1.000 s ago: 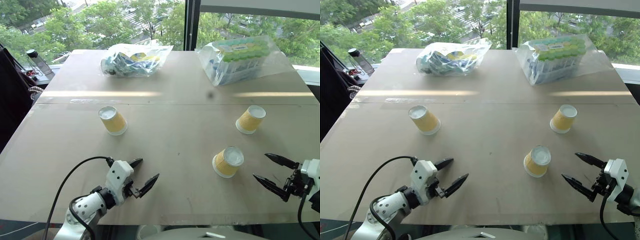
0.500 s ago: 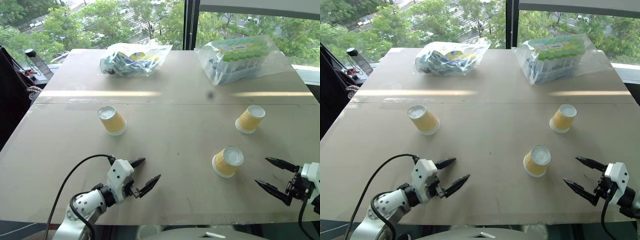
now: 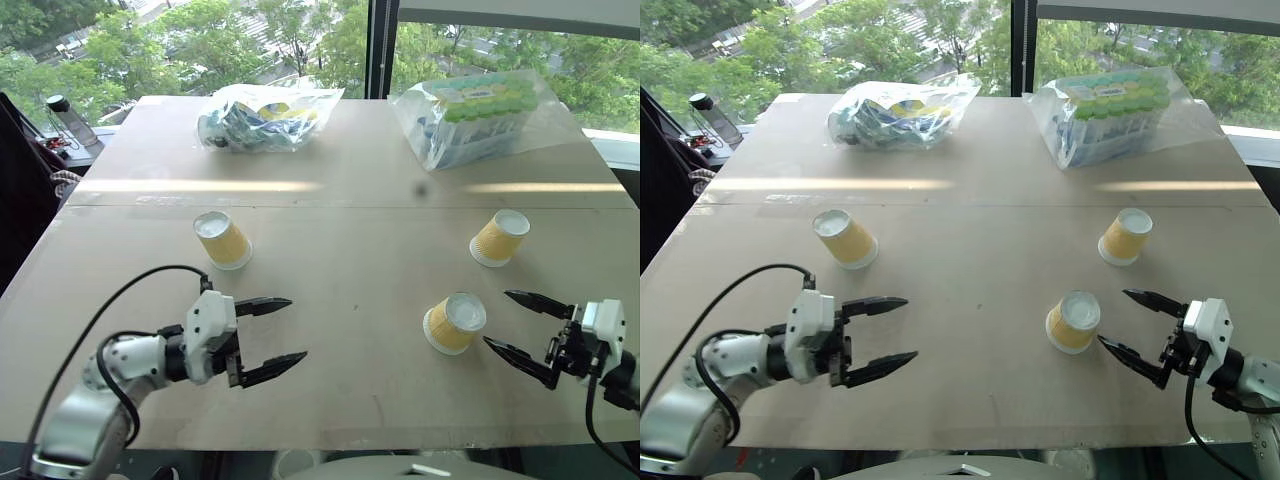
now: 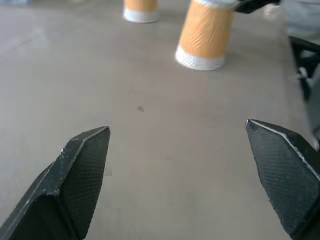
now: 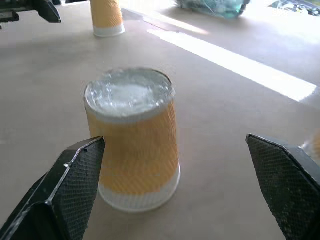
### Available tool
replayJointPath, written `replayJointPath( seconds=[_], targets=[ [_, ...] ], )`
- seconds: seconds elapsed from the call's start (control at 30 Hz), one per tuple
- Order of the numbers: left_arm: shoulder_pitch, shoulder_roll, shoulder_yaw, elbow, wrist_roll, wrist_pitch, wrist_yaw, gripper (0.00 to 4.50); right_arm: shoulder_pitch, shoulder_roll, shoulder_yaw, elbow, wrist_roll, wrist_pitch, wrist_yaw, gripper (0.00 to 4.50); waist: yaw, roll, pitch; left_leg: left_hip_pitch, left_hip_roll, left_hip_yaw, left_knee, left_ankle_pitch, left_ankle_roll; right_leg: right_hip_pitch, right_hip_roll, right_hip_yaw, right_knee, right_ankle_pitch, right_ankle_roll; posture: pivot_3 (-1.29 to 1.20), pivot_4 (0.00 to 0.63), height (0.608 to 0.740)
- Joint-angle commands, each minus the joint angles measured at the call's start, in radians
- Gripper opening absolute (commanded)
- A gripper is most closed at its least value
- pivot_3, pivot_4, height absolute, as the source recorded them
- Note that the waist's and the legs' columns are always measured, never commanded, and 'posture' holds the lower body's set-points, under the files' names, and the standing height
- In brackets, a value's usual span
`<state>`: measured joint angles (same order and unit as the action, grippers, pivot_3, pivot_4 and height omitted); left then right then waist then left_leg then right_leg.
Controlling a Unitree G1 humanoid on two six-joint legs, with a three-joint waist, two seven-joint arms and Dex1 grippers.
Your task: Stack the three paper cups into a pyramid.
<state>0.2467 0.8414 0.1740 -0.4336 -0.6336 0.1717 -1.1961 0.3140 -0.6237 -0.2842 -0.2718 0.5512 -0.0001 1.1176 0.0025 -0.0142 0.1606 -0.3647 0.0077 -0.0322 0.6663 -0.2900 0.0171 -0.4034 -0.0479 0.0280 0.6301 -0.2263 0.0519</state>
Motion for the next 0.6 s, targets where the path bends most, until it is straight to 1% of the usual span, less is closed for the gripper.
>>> replayJointPath(
  seconds=[0.03, 0.13, 0.2, 0.37, 0.6],
  targets=[
    [-0.069, 0.092, 0.009, -0.033, -0.106, 0.035, -0.195, 4.44, -0.018, 0.000, 0.059, -0.048, -0.015, 0.016, -0.007, 4.50, 0.001, -0.001, 0.001, -0.001, 0.000, 0.000, 0.000, 0.000, 0.000, 0.000, 0.000, 0.000, 0.000, 0.001, -0.002, 0.00, 0.150, 0.740],
    [-0.170, 0.105, -0.008, -0.044, -0.147, 0.073, -0.218, 4.44, -0.040, 0.008, 0.096, -0.041, -0.030, -0.001, -0.005, 4.50, 0.009, 0.000, 0.002, -0.003, -0.001, 0.000, 0.000, 0.000, 0.000, -0.001, 0.000, -0.002, -0.002, 0.002, -0.003, 0.00, 0.150, 0.740],
    [-0.209, 0.097, -0.021, -0.061, -0.157, 0.092, -0.217, 4.44, -0.055, 0.013, 0.107, -0.050, -0.018, 0.011, -0.015, 4.50, 0.009, 0.000, 0.002, -0.003, -0.001, 0.000, 0.001, 0.000, 0.000, 0.000, 0.000, -0.002, -0.003, 0.002, -0.002, 0.00, 0.150, 0.740],
    [-0.213, 0.080, -0.024, -0.080, -0.159, 0.105, -0.220, 4.44, -0.037, -0.002, 0.155, -0.085, -0.031, 0.020, 0.008, 4.50, 0.006, 0.000, 0.002, -0.003, -0.001, -0.001, 0.001, 0.000, 0.000, 0.000, 0.001, -0.002, -0.003, 0.002, -0.003, 0.00, 0.150, 0.740],
    [-0.212, 0.060, -0.018, -0.075, -0.143, 0.095, -0.215, 4.44, -0.085, 0.009, 0.187, -0.102, -0.019, 0.065, -0.036, 4.50, 0.007, 0.000, 0.003, -0.002, -0.001, -0.001, 0.001, 0.000, 0.000, 0.000, 0.001, -0.002, -0.002, 0.002, -0.002, 0.00, 0.150, 0.740]
  ],
)
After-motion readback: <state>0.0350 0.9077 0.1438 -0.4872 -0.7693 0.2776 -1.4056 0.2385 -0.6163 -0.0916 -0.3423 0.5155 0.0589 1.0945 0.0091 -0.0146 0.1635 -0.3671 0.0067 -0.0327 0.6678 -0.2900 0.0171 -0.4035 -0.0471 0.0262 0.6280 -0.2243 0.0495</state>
